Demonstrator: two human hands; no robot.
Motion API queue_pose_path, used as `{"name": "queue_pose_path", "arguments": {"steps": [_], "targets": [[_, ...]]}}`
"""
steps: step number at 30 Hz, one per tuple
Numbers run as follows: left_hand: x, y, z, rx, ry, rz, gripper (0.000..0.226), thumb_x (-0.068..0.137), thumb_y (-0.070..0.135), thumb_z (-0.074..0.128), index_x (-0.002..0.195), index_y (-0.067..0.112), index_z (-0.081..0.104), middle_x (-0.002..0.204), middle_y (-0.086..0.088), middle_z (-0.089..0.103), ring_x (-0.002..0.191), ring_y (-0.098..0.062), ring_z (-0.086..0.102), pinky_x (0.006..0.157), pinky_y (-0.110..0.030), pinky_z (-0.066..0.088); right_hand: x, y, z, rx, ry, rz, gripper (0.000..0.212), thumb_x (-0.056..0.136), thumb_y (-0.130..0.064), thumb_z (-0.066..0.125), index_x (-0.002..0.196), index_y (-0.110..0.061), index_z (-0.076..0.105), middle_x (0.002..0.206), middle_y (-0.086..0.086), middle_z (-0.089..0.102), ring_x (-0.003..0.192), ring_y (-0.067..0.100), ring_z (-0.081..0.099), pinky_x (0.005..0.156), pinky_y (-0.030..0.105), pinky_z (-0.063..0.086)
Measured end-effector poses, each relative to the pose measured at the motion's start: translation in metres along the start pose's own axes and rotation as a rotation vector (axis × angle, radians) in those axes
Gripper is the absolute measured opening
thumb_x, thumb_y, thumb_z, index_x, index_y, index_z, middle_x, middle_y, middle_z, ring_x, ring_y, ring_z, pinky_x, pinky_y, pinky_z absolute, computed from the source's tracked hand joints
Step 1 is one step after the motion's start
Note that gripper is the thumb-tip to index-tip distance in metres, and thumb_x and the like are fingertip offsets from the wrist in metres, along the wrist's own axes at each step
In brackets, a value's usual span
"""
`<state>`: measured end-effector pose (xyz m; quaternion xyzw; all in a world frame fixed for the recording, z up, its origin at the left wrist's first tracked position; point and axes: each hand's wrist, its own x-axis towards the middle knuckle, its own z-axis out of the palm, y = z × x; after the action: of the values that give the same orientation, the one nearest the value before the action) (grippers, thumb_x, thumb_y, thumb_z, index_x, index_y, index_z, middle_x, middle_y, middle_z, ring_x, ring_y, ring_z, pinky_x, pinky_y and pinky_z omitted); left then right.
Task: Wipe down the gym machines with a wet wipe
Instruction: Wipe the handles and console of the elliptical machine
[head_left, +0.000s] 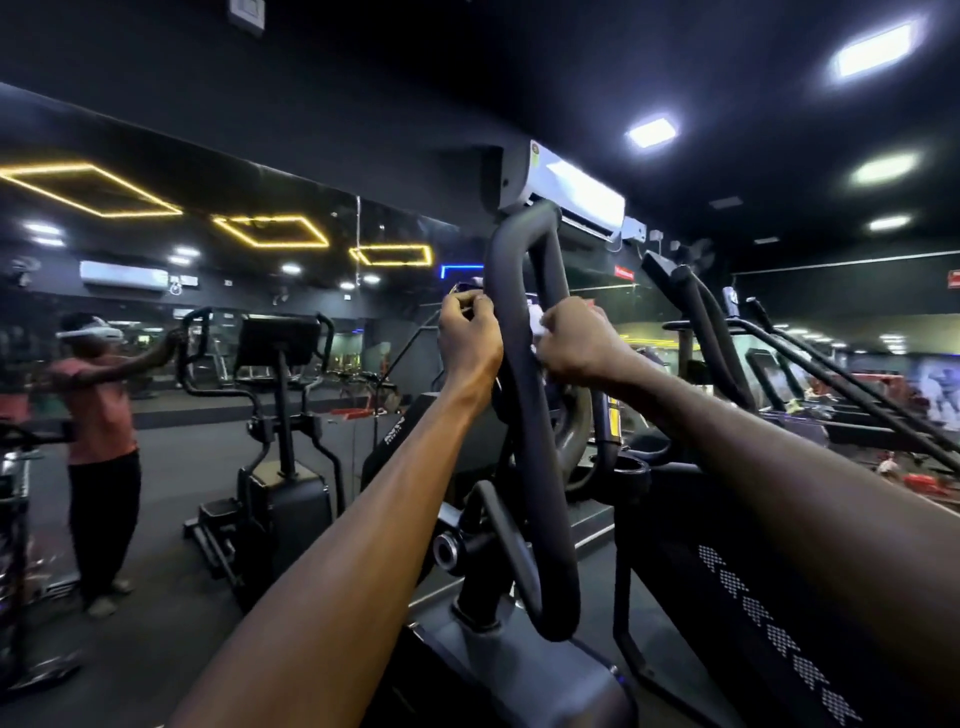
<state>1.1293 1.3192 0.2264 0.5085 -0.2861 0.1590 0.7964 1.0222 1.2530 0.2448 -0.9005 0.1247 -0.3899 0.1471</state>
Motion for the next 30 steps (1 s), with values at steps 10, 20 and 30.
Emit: {"name": "queue_pose_path", "arguments": {"steps": [10, 20, 30], "targets": [[-0.041, 0.000, -0.063, -0.154, -0.298, -0.232, 0.033, 0.093, 0.032, 0.058, 0.067, 0.016, 0.070, 0.063, -0.004, 0.062, 0.055, -0.016, 0.055, 0.051, -0.024, 0.041, -0.032, -0.041, -0.001, 0.082, -0.162, -0.027, 0.028, 0.084, -0.025, 0.058, 0.065, -0.005, 0.064, 0.054, 0.007, 0.061, 0.050, 0.018, 0.056, 0.043, 0.023, 0.046], [0.007, -0.064, -0.130, 0.225, -0.069, -0.083, 0.027, 0.100, 0.032, 0.053, 0.083, 0.013, 0.060, 0.075, -0.003, 0.060, 0.068, -0.018, 0.056, 0.058, -0.028, 0.043, -0.036, -0.065, 0.133, 0.352, 0.056, 0.056, 0.018, 0.089, -0.010, 0.060, 0.107, -0.009, 0.057, 0.096, 0.005, 0.059, 0.087, 0.022, 0.050, 0.068, 0.024, 0.033], [0.098, -0.154, -0.136, 0.480, -0.300, 0.209, 0.024, 0.099, 0.034, 0.056, 0.093, 0.011, 0.058, 0.077, 0.005, 0.059, 0.067, -0.008, 0.053, 0.062, -0.029, 0.041, 0.036, -0.041, 0.243, 0.617, 0.415, 0.477, 0.022, 0.100, -0.012, 0.045, 0.111, -0.006, 0.063, 0.113, 0.016, 0.068, 0.106, 0.034, 0.060, 0.076, 0.031, 0.037]]}}
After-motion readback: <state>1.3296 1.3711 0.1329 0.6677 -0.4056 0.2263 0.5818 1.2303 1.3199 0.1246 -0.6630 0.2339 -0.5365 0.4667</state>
